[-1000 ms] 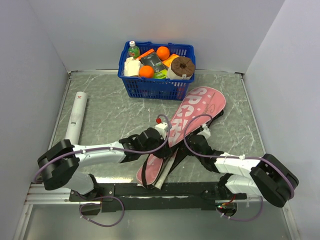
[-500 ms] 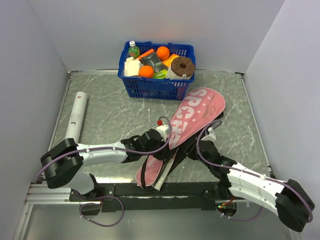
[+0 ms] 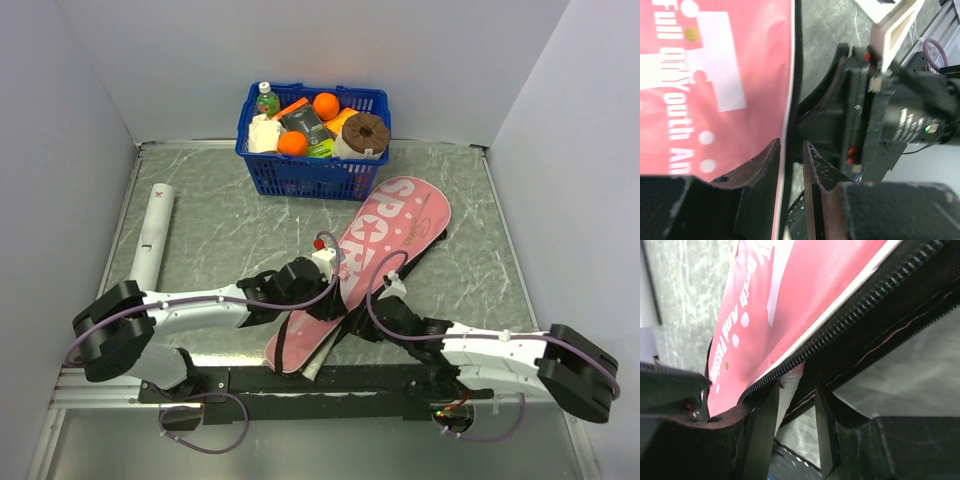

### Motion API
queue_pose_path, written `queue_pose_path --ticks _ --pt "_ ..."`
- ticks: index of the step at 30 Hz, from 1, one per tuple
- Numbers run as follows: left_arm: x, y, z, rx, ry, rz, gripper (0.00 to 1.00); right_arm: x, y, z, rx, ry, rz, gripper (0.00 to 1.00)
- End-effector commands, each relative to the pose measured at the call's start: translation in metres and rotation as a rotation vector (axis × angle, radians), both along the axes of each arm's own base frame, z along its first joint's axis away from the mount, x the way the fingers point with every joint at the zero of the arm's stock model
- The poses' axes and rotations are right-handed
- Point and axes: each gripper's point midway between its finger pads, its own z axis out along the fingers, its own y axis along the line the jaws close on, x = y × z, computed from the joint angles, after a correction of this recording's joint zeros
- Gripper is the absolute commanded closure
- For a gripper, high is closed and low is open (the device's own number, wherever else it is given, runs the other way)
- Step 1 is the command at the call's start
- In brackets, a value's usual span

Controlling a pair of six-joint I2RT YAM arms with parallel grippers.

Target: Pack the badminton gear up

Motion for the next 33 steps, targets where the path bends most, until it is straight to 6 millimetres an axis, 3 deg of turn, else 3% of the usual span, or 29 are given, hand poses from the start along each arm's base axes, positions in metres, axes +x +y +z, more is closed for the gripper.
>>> queue_pose_path --ticks 1,6,10,12,15,18,21,25,33 --pt "0.004 -0.003 0.032 -0.069 -0.044 0.018 0.70 0.009 0.026 0.015 0.075 -0.052 -0.010 0.60" --pt "0.026 0.025 0.027 0.025 -0.114 0.156 0.67 0.007 0.039 0.017 0.093 -0.071 0.013 0.60" --pt "0.052 0.076 0.000 0.158 -0.131 0.359 0.70 0.008 0.043 0.020 0.109 -0.089 0.010 0.63" --pt "0.070 0.100 -0.001 0.143 -0.116 0.460 0.77 0.010 0.044 0.023 0.113 -0.099 0.005 0.63" --pt "0.088 0.139 -0.023 0.163 -0.080 0.574 0.88 0.011 0.045 0.027 0.116 -0.115 0.006 0.64" --pt "0.094 0.164 -0.049 0.214 -0.046 0.627 0.93 0.013 0.048 0.033 0.119 -0.131 0.014 0.63" --pt "0.092 0.166 -0.073 0.249 -0.008 0.610 0.95 0.014 0.051 0.036 0.119 -0.140 0.023 0.63" --pt "0.082 0.153 -0.098 0.257 0.074 0.547 0.99 0.013 0.057 0.041 0.141 -0.147 0.037 0.63" --pt "0.059 0.141 -0.106 0.203 0.163 0.473 0.99 0.007 0.068 0.036 0.168 -0.129 0.065 0.63"
